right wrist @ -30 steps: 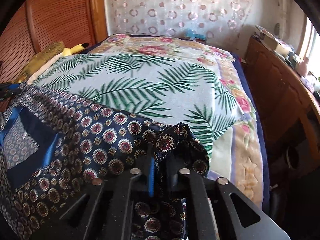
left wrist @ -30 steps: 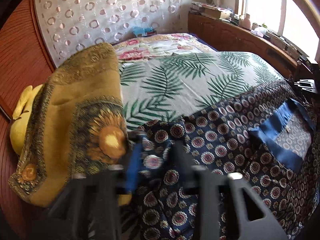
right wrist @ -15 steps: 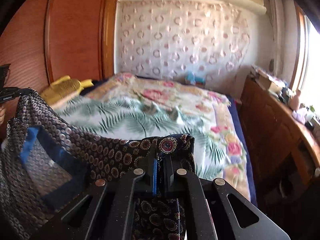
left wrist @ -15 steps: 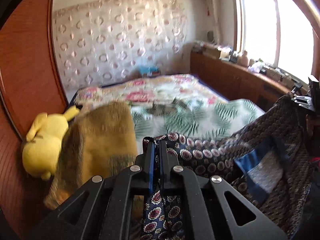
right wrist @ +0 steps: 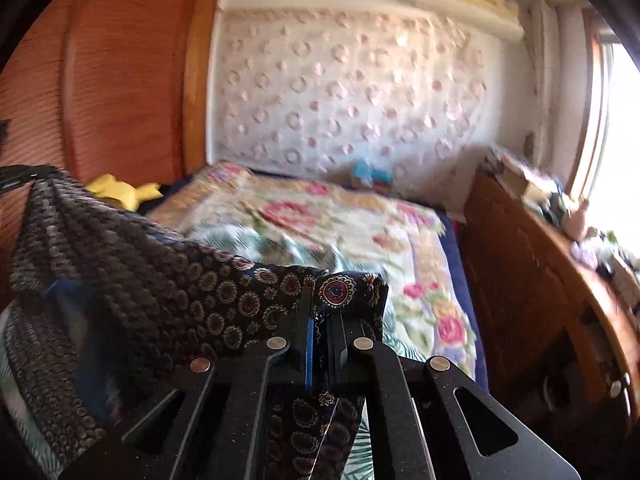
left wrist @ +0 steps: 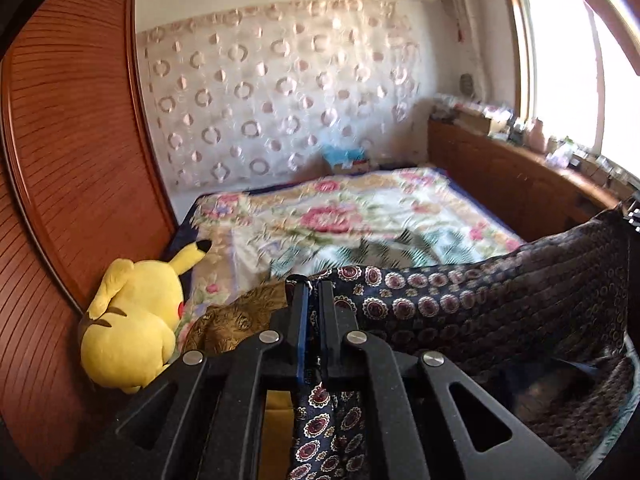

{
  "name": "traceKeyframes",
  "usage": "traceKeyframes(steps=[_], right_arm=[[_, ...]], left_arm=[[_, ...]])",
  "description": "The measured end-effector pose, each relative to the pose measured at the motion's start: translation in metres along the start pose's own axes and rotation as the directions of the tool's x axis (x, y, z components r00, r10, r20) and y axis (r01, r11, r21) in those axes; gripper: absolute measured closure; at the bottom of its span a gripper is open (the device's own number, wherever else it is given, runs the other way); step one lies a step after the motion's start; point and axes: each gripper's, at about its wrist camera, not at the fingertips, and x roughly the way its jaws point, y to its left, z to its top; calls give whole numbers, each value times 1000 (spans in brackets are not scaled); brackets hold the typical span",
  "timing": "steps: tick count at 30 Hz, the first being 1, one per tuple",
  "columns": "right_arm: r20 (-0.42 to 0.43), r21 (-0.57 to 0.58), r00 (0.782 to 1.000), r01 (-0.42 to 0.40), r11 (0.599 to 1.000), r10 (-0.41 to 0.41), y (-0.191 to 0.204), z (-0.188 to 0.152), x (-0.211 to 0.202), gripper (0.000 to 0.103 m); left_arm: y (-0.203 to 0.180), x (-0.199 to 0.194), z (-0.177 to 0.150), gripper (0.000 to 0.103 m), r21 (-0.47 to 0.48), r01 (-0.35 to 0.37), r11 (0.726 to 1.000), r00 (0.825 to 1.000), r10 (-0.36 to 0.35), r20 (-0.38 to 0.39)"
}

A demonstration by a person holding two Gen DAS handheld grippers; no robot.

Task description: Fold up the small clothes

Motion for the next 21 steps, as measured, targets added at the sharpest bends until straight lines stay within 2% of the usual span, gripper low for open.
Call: traceKeyframes(steps=[2,3,5,6,7,8,10,14,15,21], right_arm=[[-60,21,998,25,999,-24,5,-5,25,99],[-93,29,995,35,999,-33,9,-5,37,93],[-150,59,987,58,997,-48,11,-14,54,77],[-172,69,984,55,996,-42,13,-21,59,65],[-180,67,983,59,996,-46,14,-24,62,56],[-187,58,981,69,996,-57,17,-29,63,55],[-195,45,979,68,997,-58,21,-37,63,55],[-175,67,984,46,997,-33,28,-42,51,55],[-170,76,985,39,996,-25,30,-48,43,55],[-176,88,984,-15,996,31,36,-94,3,55]], left_arm=[[0,14,-7,91,4,-11,1000,999,11,-36],[0,20,-13,89,-7,-5,1000,998,4,-56],[5,23,-23,84,-33,12,999,997,-15,-78],[6,21,-28,80,-39,19,999,997,-22,-81],[7,19,-32,71,-44,25,999,996,-28,-81],[9,17,-37,63,-46,29,999,996,-32,-80],[12,10,-47,58,-52,47,998,995,-51,-85],[16,-8,-66,29,-74,61,995,995,-66,-77],[14,-12,-67,26,-79,65,995,995,-71,-74],[2,-36,-91,26,-76,61,995,997,-65,-52]])
